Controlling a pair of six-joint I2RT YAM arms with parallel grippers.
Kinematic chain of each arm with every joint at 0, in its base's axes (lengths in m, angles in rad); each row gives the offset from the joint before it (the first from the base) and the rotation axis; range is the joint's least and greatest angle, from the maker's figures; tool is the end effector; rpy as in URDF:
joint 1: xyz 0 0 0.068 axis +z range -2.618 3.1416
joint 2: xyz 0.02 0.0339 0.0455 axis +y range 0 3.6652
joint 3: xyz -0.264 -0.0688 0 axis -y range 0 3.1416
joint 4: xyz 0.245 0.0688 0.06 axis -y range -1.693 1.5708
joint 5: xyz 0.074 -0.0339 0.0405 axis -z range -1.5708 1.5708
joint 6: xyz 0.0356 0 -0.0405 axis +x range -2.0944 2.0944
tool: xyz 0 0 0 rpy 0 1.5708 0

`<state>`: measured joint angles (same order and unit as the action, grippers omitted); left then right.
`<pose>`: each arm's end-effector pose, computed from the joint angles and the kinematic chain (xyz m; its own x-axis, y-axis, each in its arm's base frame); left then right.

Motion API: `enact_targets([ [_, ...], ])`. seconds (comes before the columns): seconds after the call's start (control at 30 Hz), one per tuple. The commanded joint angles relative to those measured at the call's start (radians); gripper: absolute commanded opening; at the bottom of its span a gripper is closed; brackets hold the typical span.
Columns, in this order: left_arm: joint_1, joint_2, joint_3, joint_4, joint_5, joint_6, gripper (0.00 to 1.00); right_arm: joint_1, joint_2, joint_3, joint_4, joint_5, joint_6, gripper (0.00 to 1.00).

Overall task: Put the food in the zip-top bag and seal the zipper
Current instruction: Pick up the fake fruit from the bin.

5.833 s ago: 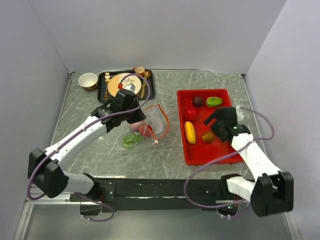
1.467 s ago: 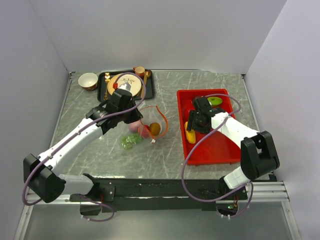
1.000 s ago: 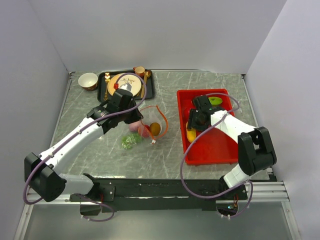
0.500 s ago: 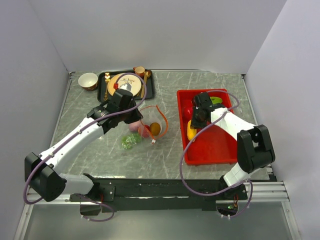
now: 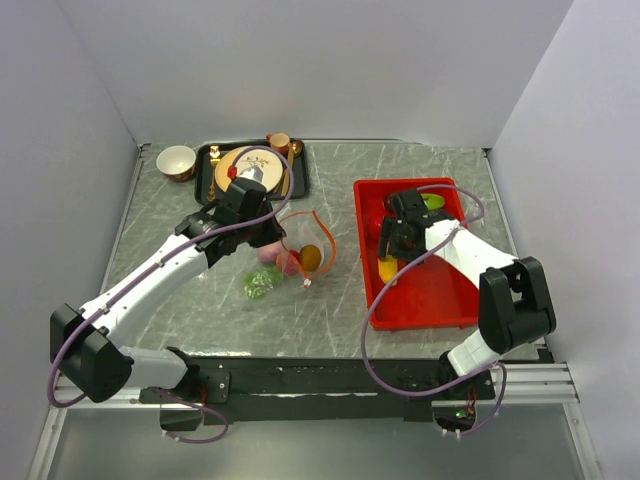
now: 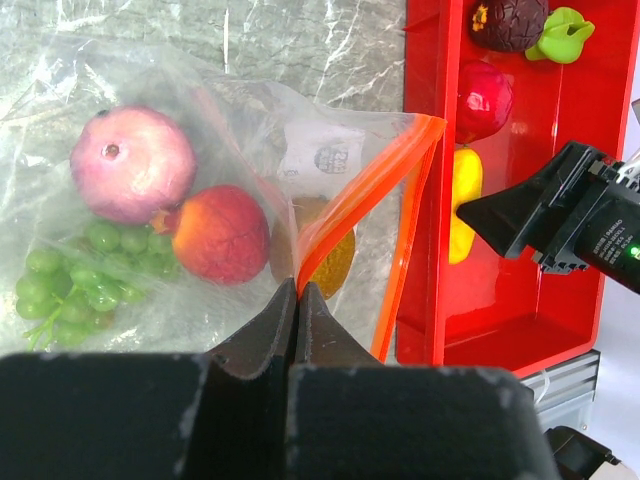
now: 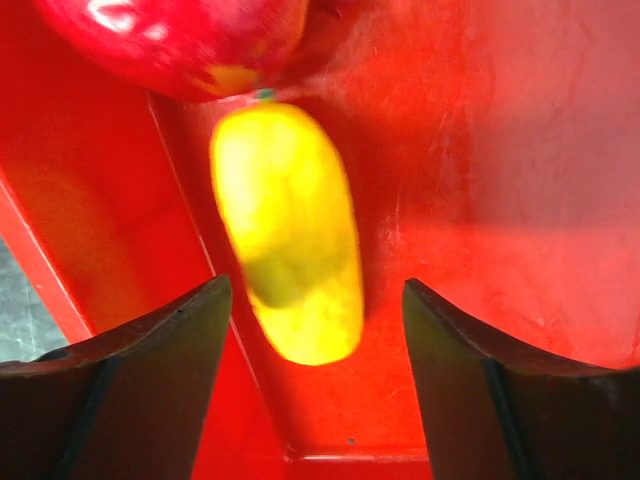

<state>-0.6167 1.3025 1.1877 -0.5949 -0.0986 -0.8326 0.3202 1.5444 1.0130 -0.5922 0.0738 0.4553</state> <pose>0.2331 -0.1610 0.3283 -0.7384 -0.3788 -0.5579 -0.0469 0.8541 -0.5179 0.2875 0.0926 0.2062 -0.8934 0.1658 -0.4176 0.1216 0.9840 0.1304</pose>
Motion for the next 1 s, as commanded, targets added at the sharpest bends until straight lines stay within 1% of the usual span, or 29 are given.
enact_targets([
  [0.0,-0.002,-0.005,0.004,0.024,-0.006,0.004,0.01,-0.006,-0.026,0.004,0.023,0.003,0.003,0.78],
  [0.37,-0.002,0.0,0.004,0.024,-0.001,0.003,0.01,-0.007,0.054,0.001,0.065,-0.071,-0.003,0.77],
  [0.47,-0.002,0.006,0.004,0.029,0.005,0.0,0.01,-0.006,0.072,0.002,0.069,-0.1,0.002,0.75],
  [0.5,0.0,0.01,0.007,0.027,0.008,0.001,0.01,-0.004,0.077,0.004,0.071,-0.1,0.0,0.73],
  [0.53,-0.002,0.014,0.016,0.024,0.008,0.003,0.01,-0.006,0.079,0.004,0.068,-0.098,0.002,0.68],
  [0.63,-0.002,0.017,0.023,0.024,0.007,0.004,0.01,-0.007,0.072,0.003,0.075,-0.1,-0.001,0.59],
  [0.67,-0.002,0.015,0.024,0.024,0.007,0.004,0.01,-0.006,0.066,0.002,0.074,-0.098,0.0,0.57],
  [0.77,-0.002,0.015,0.015,0.029,0.014,0.003,0.01,-0.006,0.057,0.001,0.069,-0.091,-0.004,0.43],
  [0.8,-0.002,0.015,0.015,0.029,0.016,0.0,0.01,-0.006,0.053,0.001,0.069,-0.089,-0.001,0.33],
  [0.97,-0.002,0.007,0.01,0.03,0.014,0.001,0.01,-0.004,0.005,-0.01,0.065,-0.112,0.0,0.24],
])
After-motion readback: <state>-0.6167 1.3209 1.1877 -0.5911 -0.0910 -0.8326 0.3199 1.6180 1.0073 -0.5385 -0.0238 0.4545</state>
